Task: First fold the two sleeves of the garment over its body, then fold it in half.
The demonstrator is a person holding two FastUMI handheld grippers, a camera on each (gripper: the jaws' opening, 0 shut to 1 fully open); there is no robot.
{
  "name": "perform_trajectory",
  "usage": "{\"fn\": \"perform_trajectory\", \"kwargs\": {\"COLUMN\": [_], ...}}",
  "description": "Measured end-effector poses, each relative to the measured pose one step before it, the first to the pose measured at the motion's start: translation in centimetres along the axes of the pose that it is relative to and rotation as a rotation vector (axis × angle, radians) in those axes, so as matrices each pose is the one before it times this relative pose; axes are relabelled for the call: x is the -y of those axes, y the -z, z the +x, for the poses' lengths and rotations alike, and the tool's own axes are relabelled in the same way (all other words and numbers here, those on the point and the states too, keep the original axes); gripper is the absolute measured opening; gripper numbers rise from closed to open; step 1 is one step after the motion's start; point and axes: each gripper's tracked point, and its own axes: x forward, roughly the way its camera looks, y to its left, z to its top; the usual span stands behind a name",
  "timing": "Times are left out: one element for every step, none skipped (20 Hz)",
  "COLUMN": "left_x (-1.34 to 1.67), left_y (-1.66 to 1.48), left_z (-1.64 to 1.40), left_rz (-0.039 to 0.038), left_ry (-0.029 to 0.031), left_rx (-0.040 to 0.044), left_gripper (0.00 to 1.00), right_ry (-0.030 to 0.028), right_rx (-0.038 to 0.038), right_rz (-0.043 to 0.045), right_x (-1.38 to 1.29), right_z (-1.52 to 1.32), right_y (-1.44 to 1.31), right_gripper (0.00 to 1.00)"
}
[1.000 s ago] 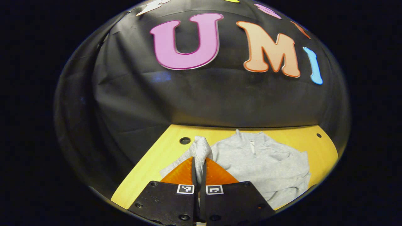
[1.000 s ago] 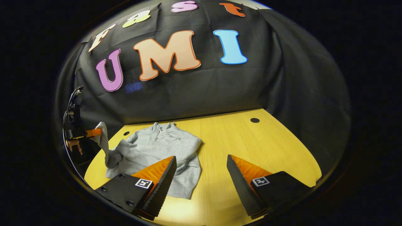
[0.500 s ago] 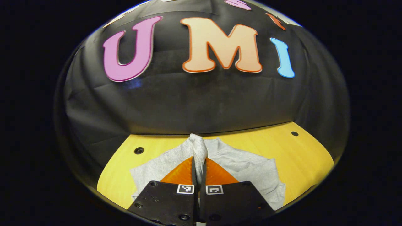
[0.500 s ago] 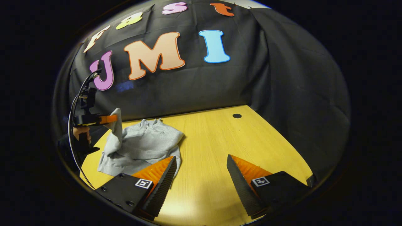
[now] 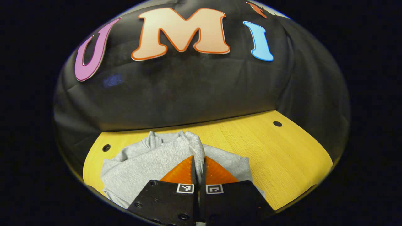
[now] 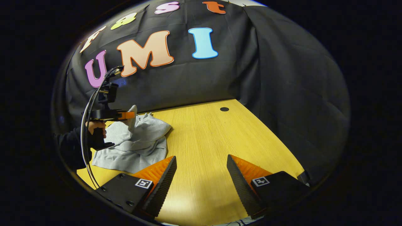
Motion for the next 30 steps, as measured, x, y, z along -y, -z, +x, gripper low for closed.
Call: {"fn": "perform_trajectory", "kwargs": {"left_x": [0.302, 0.286, 0.328, 0.376, 0.347, 0.181, 0.292, -0.244, -0.450, -0.722, -0.606, -0.677, -0.913, -1.246, -1.483, -1.630, -1.641, -1.945, -1.917, -1.701, -1.818, -1.752, -1.593, -1.471, -1.389, -1.066, -1.114, -0.865, -1.031, -0.840], "left_y": [0.903, 0.697, 0.488, 0.384, 0.308, 0.110, -0.080, -0.314, -0.385, -0.582, -0.407, -0.119, -0.137, -0.216, -0.329, -0.299, -0.147, 0.035, 0.127, 0.350, 0.180, 0.505, 0.633, 0.700, 0.680, 0.907, 0.860, 1.103, 1.038, 1.193], "left_z": [0.591, 0.508, 0.258, 0.080, -0.003, -0.039, -0.602, -0.361, -0.679, -0.715, -0.936, -1.074, -1.200, -1.261, -1.128, -1.115, -1.158, -1.016, -0.986, -0.929, -0.844, -0.763, -0.515, -0.350, -0.413, -0.255, -0.185, 0.164, -0.079, -0.168], "left_rz": [0.00804, 0.01024, 0.00452, -0.00054, -0.00537, -0.01321, -0.01422, -0.00938, -0.00705, -0.00676, -0.01428, -0.01881, -0.01856, -0.01268, -0.00650, -0.00596, -0.00500, 0.00060, 0.00807, 0.01016, 0.01228, 0.00913, 0.00322, -0.00134, -0.00749, -0.00912, -0.00842, -0.00869, -0.01165, -0.01242], "left_ry": [-0.00454, -0.00625, 0.00252, 0.00639, 0.00800, 0.00799, 0.00406, -0.01415, -0.01782, -0.02497, -0.01576, -0.01171, -0.01208, -0.01794, -0.01987, -0.02102, -0.02143, -0.02943, -0.02585, -0.02014, -0.02075, -0.02309, -0.01682, -0.01661, -0.01414, -0.00614, -0.00932, -0.00860, -0.00762, -0.00097], "left_rx": [-0.02523, -0.02017, -0.01436, -0.00853, -0.00373, 0.00206, 0.00782, 0.01752, 0.02264, 0.02226, 0.01953, 0.01223, 0.00945, 0.01599, 0.01869, 0.02010, 0.01406, 0.01087, 0.00301, 0.00402, 0.00811, 0.00044, -0.00580, -0.00951, -0.00898, -0.01284, -0.01655, -0.01969, -0.02180, -0.02297], "left_gripper": [0.00, 0.00, 0.00, 0.01, 0.04, 0.07, 0.25, 0.44, 0.62, 0.80, 0.99, 0.98, 0.96, 0.96, 0.96, 0.96, 0.96, 0.96, 0.96, 0.96, 0.96, 0.96, 0.96, 0.96, 0.96, 0.96, 0.96, 0.96, 0.96, 0.96], "right_ry": [-0.00251, -0.00248, -0.00593, -0.00929, -0.00896, -0.01296, -0.01440, -0.01809, -0.01989, -0.02280, -0.02331, -0.02423, -0.02107, -0.01932, -0.01548, -0.01142, -0.01163, -0.00802, -0.00560, -0.00928, -0.00821, -0.00565, -0.00118, 0.00004, 0.00398, 0.00187, 0.00177, 0.00507, 0.00875, 0.00710], "right_rx": [0.00134, 0.00010, -0.00083, -0.00085, 0.00096, 0.00320, 0.00173, 0.00197, -0.00008, 0.00156, 0.00058, 0.00187, 0.00086, 0.00034, -0.00240, -0.00618, -0.00164, 0.00361, 0.00093, 0.00093, -0.00593, -0.01182, -0.00341, 0.00054, -0.00786, -0.00969, -0.00665, -0.00742, -0.00566, -0.00682], "right_rz": [-0.00595, -0.00490, -0.00378, -0.00435, -0.00708, -0.00778, -0.00736, -0.00665, -0.00521, -0.00497, -0.00531, -0.00664, -0.00825, -0.00828, -0.00790, -0.00523, 0.00072, 0.00531, 0.00783, 0.00913, 0.00486, -0.00012, -0.00087, 0.00137, 0.00252, 0.00543, 0.00239, -0.00167, -0.00407, -0.00403], "right_x": [0.039, 0.009, -0.084, -0.268, -0.172, -0.215, -0.361, -0.443, -0.372, -0.563, -0.568, -0.679, -0.612, -0.639, -0.545, -0.584, -0.668, -0.709, -0.707, -0.799, -0.835, -0.663, -0.586, -0.550, -0.454, -0.463, -0.402, -0.376, -0.322, -0.252], "right_z": [-0.013, 0.033, -0.060, 0.001, 0.122, 0.103, 0.147, 0.133, 0.276, 0.312, 0.325, 0.446, 0.452, 0.446, 0.544, 0.486, 0.462, 0.613, 0.495, 0.525, 0.707, 0.622, 0.493, 0.481, 0.543, 0.548, 0.473, 0.422, 0.478, 0.447], "right_y": [0.002, 0.071, 0.109, 0.146, 0.060, -0.011, -0.018, -0.020, -0.028, -0.073, -0.112, -0.120, -0.060, -0.101, 0.045, 0.012, -0.148, -0.310, -0.127, -0.200, 0.105, 0.157, 0.019, -0.001, 0.085, 0.327, 0.241, 0.079, 0.110, 0.269], "right_gripper": [0.96, 0.96, 0.96, 0.99, 0.99, 0.99, 0.99, 0.96, 0.99, 0.99, 0.99, 0.99, 0.99, 0.99, 0.99, 0.96, 0.99, 0.99, 0.99, 0.99, 0.99, 0.99, 0.99, 0.96, 0.99, 0.99, 0.99, 0.99, 0.99, 0.96]}}
